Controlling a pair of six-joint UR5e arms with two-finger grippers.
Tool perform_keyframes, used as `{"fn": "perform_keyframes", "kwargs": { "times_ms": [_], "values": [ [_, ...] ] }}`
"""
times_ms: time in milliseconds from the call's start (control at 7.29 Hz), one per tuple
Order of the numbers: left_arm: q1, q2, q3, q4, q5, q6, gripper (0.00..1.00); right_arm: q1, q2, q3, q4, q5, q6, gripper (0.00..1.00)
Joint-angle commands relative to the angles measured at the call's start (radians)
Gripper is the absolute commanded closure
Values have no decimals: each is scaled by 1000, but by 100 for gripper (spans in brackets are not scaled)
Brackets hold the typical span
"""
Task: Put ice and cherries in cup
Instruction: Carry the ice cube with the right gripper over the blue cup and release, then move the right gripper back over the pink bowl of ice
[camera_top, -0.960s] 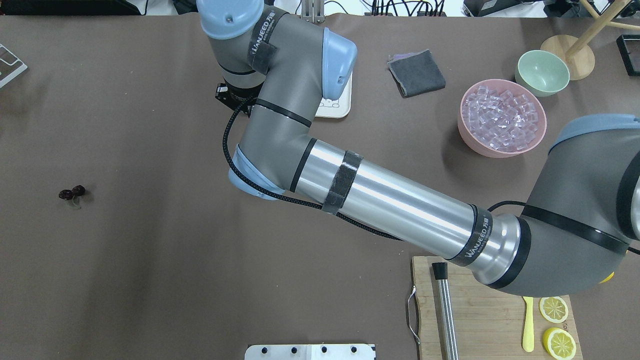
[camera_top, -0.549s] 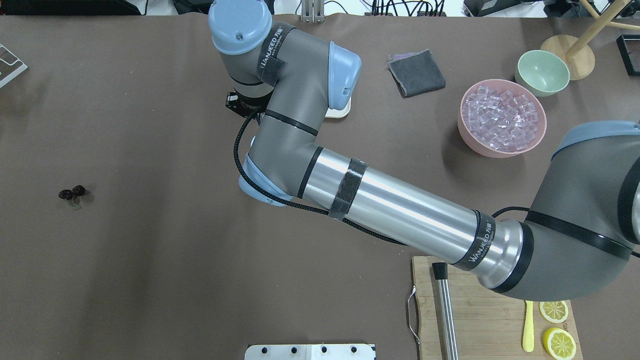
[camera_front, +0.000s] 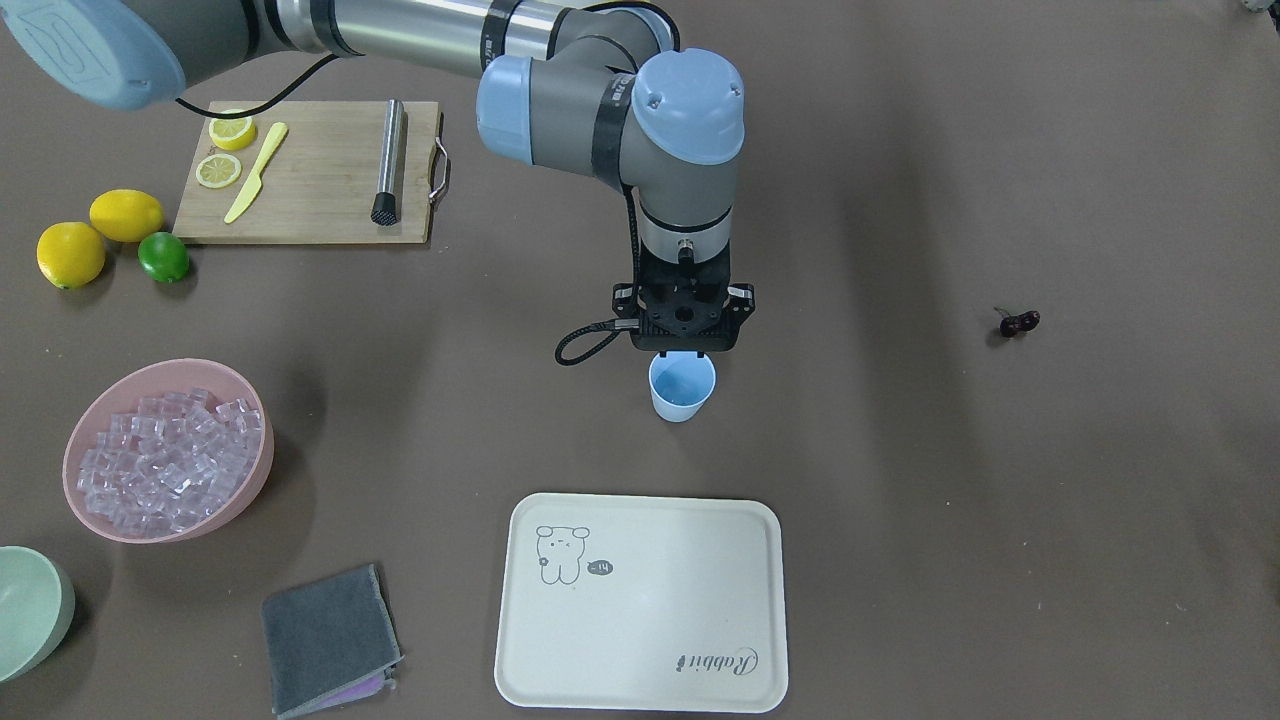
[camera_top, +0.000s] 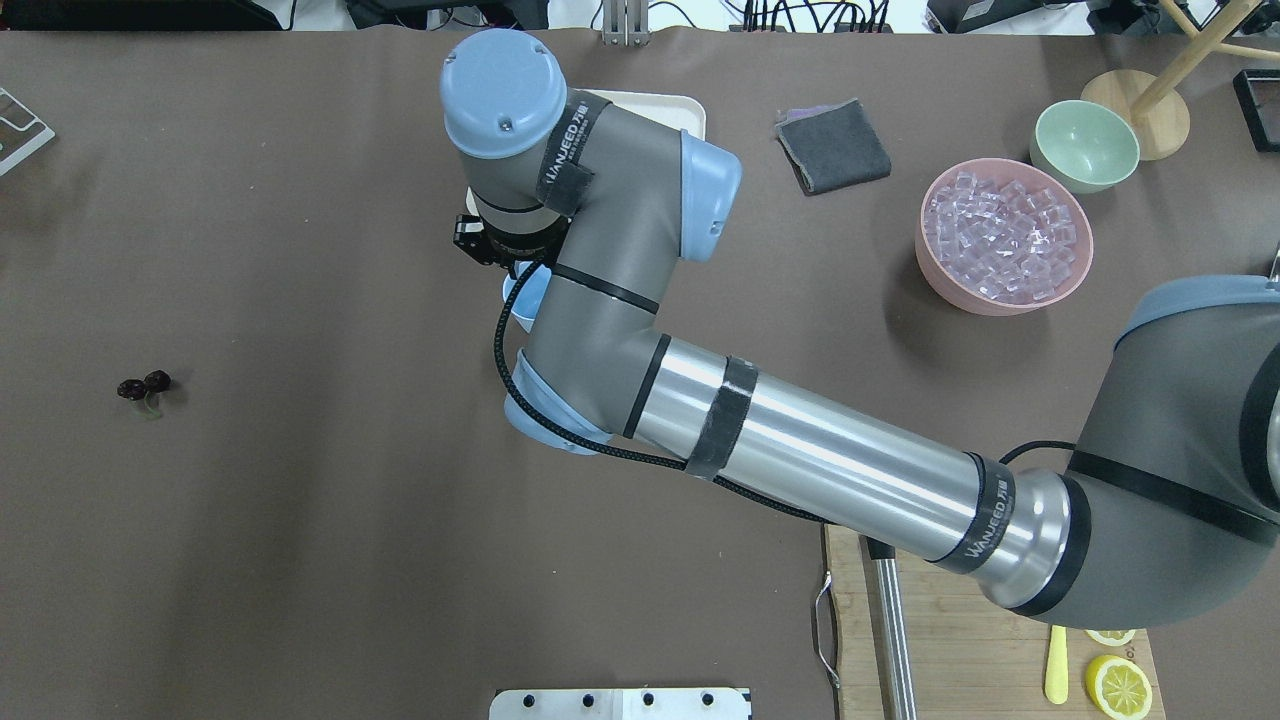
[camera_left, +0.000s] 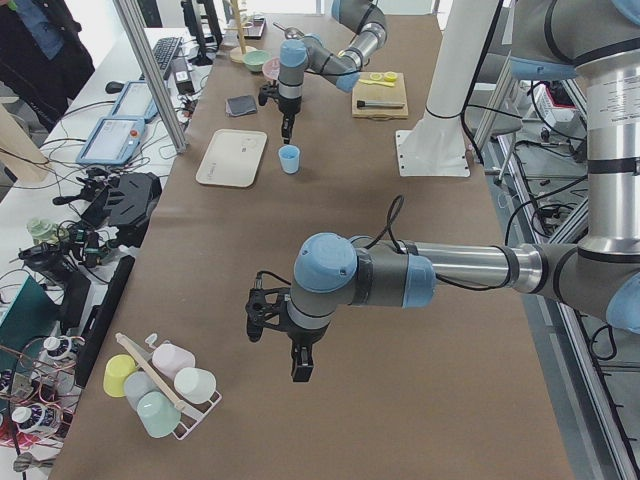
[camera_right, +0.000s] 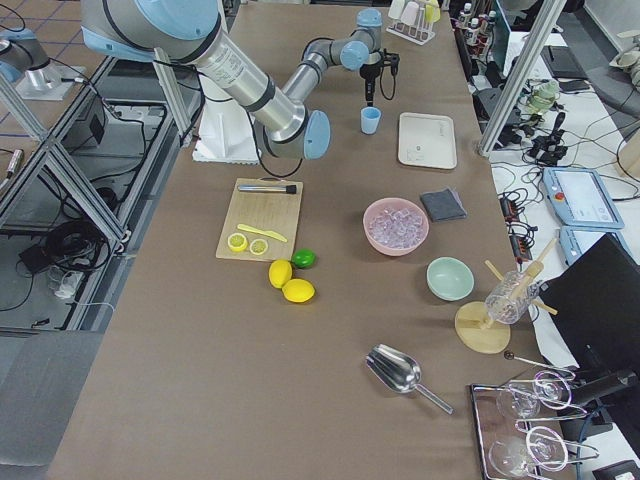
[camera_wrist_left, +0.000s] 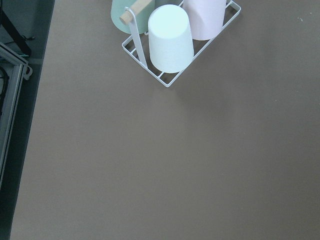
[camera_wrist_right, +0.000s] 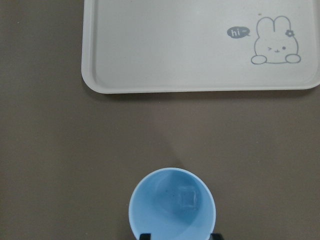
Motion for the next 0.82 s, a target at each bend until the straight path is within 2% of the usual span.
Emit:
{"fn": "perform_keyframes", "kwargs": {
  "times_ms": [0, 274, 412, 549, 686],
  "values": [
    [0, 0, 1, 1, 0, -1, 2, 51, -116, 127, -8, 31, -25, 18],
    [0, 0, -1, 1, 0, -2, 2, 207, -310, 247, -9, 161, -235, 22],
    [0, 0, -4, 1, 0, -2, 2, 274, -443, 319, -12, 180, -420, 22],
    [0, 1, -6, -1, 0, -1, 2, 338, -531, 347, -14, 186, -583, 24],
    [0, 1, -9, -1, 0, -1, 2, 410, -597, 336, -25, 221, -693, 29]
  ]
}}
